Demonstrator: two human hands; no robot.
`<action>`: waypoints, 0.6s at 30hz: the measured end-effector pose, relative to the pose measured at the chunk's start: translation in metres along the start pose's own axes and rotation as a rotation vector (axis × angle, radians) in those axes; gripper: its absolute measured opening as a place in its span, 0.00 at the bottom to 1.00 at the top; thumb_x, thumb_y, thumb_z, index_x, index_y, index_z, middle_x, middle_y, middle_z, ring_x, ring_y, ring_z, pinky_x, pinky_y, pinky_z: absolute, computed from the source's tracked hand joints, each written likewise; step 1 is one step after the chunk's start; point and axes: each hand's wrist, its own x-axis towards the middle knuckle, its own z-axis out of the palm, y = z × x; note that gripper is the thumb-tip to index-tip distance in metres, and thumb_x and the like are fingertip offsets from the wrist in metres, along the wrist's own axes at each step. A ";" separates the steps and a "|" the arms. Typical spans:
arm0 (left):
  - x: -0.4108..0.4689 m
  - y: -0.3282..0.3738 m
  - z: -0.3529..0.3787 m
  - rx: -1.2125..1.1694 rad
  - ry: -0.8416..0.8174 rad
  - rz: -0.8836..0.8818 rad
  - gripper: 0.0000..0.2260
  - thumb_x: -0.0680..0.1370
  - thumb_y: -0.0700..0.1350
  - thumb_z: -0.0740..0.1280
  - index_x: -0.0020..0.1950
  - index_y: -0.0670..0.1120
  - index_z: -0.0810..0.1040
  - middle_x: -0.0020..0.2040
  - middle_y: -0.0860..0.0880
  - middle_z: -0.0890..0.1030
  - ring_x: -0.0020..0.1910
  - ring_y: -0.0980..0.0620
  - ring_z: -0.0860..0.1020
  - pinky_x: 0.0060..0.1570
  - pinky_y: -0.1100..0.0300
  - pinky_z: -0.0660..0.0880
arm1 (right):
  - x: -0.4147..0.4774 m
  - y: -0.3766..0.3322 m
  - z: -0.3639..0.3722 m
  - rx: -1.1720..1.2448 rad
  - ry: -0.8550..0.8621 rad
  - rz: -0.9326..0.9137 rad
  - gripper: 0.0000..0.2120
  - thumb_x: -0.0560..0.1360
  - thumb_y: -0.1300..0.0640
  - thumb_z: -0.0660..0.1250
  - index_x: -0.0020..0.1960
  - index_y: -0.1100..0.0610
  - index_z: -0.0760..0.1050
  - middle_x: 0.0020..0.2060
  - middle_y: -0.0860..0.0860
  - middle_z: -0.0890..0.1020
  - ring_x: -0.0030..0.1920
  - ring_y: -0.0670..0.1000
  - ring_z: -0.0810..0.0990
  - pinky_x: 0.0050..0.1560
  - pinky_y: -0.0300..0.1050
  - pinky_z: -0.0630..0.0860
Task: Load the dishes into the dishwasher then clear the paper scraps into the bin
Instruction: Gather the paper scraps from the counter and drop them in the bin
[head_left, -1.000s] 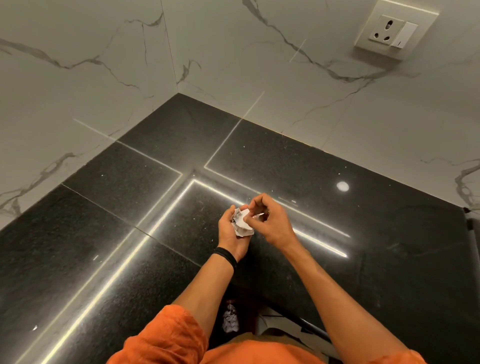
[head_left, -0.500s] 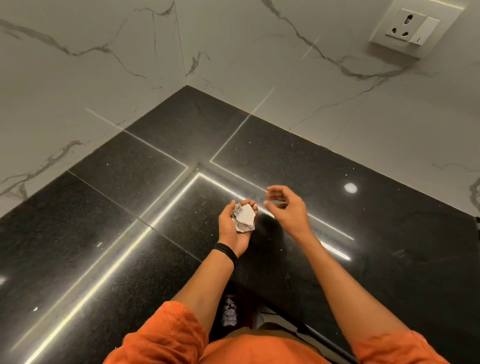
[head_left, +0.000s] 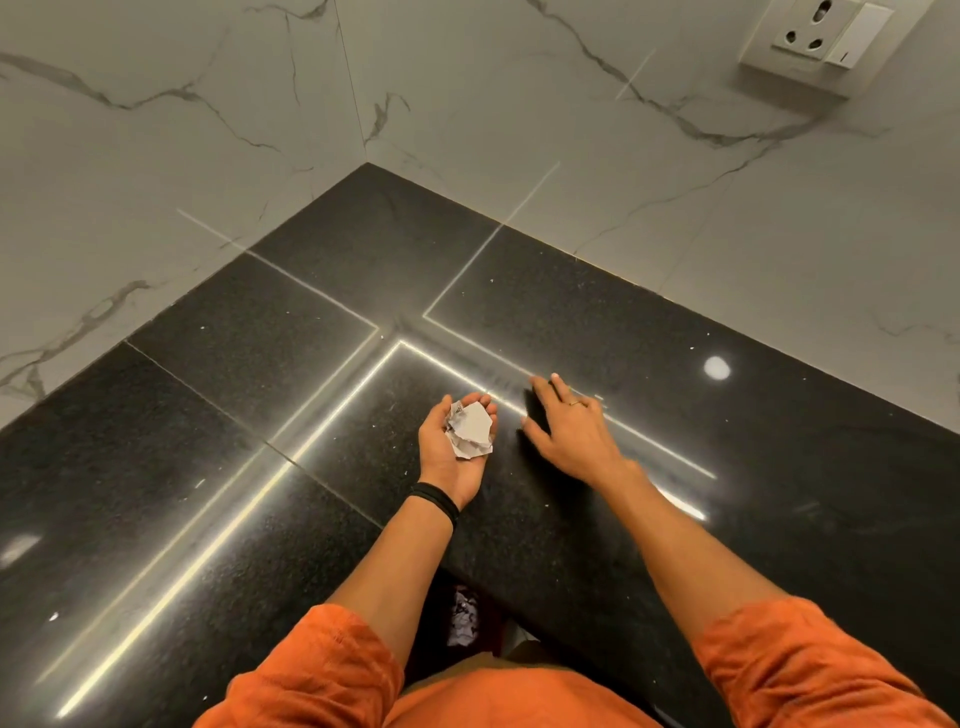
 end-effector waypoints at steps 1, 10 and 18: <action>0.000 -0.001 0.000 -0.005 0.001 0.001 0.16 0.82 0.49 0.61 0.52 0.37 0.81 0.49 0.40 0.83 0.48 0.44 0.82 0.55 0.54 0.76 | -0.007 -0.002 0.002 -0.019 -0.001 -0.033 0.32 0.81 0.41 0.56 0.81 0.50 0.52 0.79 0.57 0.60 0.79 0.54 0.59 0.74 0.55 0.57; -0.003 0.004 -0.008 -0.034 -0.026 0.001 0.17 0.83 0.50 0.60 0.52 0.38 0.81 0.47 0.41 0.83 0.47 0.45 0.81 0.53 0.54 0.77 | -0.052 -0.025 0.021 -0.160 -0.007 -0.263 0.27 0.80 0.47 0.53 0.78 0.52 0.62 0.79 0.53 0.62 0.81 0.52 0.54 0.73 0.56 0.62; -0.007 0.010 -0.002 -0.017 -0.054 -0.011 0.16 0.82 0.49 0.61 0.52 0.37 0.80 0.49 0.40 0.82 0.46 0.45 0.82 0.49 0.55 0.78 | -0.045 -0.060 -0.002 1.036 0.219 0.239 0.08 0.83 0.57 0.62 0.61 0.49 0.73 0.53 0.43 0.86 0.56 0.40 0.82 0.60 0.47 0.78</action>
